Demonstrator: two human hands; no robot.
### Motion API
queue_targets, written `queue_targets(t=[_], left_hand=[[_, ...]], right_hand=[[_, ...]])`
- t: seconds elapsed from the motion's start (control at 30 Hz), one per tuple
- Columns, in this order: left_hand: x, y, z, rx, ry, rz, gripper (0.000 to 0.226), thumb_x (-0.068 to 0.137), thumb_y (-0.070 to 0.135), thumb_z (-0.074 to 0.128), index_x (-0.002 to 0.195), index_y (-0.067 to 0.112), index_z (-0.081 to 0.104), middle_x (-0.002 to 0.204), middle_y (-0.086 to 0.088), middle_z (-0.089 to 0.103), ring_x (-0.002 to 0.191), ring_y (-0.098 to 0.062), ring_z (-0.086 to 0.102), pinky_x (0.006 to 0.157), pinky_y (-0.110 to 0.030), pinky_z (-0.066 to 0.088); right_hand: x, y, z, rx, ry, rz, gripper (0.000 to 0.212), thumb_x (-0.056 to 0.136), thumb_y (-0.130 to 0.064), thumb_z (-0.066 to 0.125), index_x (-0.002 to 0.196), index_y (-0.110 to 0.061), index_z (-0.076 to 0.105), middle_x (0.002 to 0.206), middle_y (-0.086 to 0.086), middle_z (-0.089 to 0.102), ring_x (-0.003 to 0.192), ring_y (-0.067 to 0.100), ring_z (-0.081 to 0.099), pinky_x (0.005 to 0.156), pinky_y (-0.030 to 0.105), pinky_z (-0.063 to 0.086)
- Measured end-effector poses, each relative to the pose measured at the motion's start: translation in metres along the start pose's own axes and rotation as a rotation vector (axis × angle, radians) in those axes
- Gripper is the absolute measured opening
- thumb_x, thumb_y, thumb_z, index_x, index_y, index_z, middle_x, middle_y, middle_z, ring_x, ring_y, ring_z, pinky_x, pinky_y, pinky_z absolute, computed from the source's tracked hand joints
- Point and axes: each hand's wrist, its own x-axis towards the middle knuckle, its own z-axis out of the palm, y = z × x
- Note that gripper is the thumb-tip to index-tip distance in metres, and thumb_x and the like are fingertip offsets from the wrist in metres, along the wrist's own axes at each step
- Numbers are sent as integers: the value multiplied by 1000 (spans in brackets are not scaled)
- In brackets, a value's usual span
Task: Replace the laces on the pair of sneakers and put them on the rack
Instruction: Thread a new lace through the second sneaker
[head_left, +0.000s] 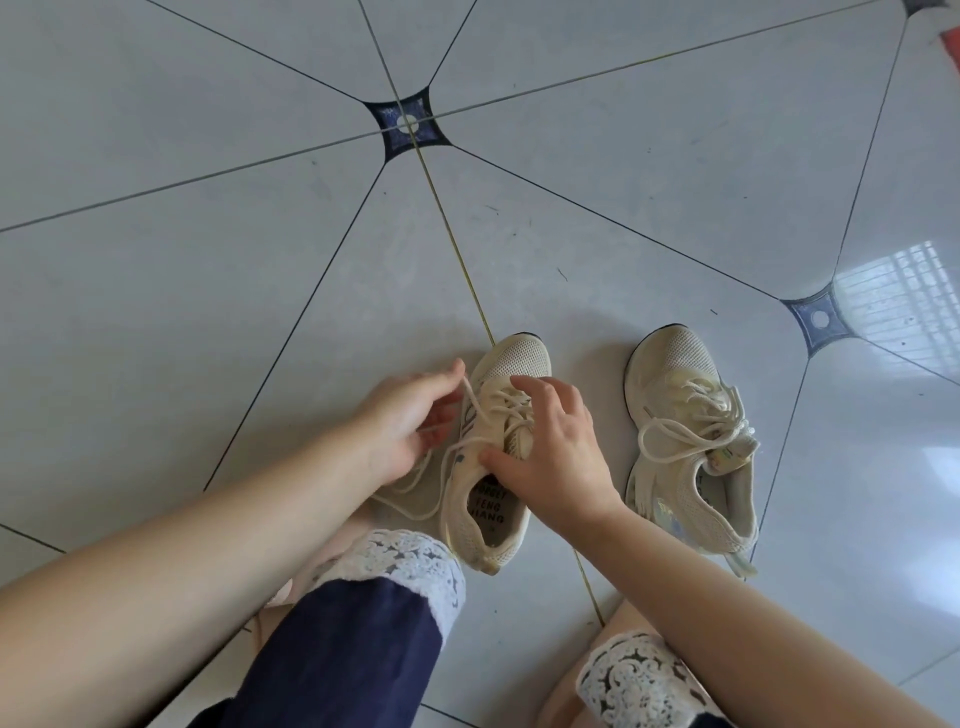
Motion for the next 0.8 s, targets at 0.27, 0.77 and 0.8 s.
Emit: queue_targets(t=[0.27, 0.77, 0.8], left_hand=[[-25, 43, 18, 31, -337, 360, 20, 95, 14, 44, 92, 12, 64, 66, 3, 59, 57, -10, 54, 63, -25, 51], [-68, 49, 33, 930, -489, 590, 22, 88, 6, 54, 95, 26, 59, 63, 6, 66, 64, -8, 63, 69, -23, 48], [-71, 48, 32, 1004, -483, 566, 21, 88, 8, 54, 87, 29, 60, 64, 6, 66, 66, -8, 63, 70, -24, 49]], right_hand=[[5, -7, -15, 146, -57, 73, 56, 78, -43, 65, 129, -27, 48, 128, -5, 45, 123, 13, 39, 102, 26, 33], [30, -45, -98, 1375, -302, 338, 41, 98, -40, 31, 99, -11, 61, 82, 3, 72, 75, 16, 69, 72, 31, 49], [31, -47, -109, 1394, -261, 358, 31, 98, -33, 36, 96, -14, 60, 75, -2, 71, 72, 11, 69, 75, 31, 47]])
